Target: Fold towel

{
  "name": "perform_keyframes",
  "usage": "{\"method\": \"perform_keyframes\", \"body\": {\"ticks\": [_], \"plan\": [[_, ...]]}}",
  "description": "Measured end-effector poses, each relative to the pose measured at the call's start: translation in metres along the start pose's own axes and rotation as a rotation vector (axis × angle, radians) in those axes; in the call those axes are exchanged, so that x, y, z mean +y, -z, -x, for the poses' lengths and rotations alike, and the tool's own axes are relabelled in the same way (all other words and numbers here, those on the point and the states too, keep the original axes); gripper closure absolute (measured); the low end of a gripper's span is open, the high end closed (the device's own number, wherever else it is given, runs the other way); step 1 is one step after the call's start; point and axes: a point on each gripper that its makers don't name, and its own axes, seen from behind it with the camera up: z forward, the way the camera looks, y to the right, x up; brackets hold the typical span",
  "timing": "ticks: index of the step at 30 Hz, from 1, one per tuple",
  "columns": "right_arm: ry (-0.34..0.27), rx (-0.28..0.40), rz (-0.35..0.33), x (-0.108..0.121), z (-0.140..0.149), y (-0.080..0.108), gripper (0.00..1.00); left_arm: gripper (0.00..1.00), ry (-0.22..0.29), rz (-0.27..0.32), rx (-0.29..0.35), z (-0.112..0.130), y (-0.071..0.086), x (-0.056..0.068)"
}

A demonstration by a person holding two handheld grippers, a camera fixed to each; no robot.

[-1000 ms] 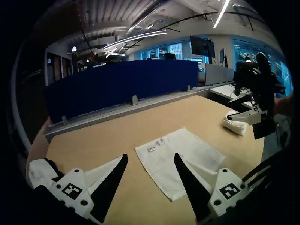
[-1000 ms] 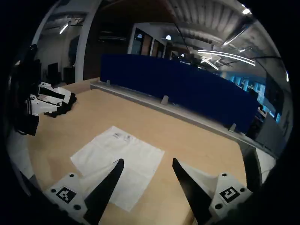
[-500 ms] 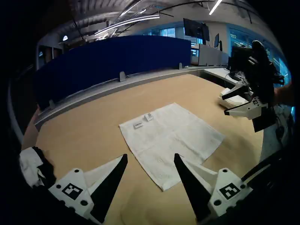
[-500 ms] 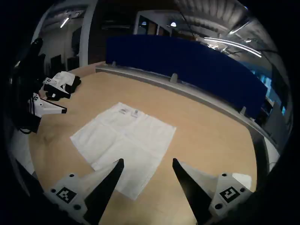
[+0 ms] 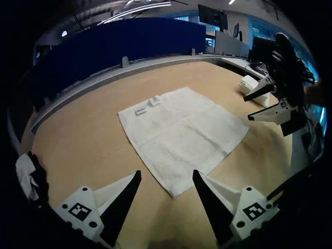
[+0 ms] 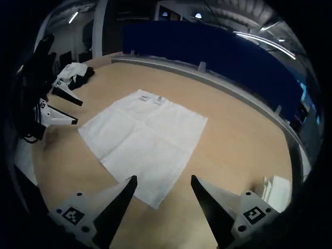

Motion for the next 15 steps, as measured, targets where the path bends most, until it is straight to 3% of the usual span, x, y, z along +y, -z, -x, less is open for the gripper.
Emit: {"method": "perform_keyframes", "body": {"ticks": [15], "plan": [[0.003, -0.087, -0.034, -0.013, 0.044, -0.007, 0.03, 0.08, -0.005, 0.023, -0.094, 0.036, -0.019, 0.01]]}}
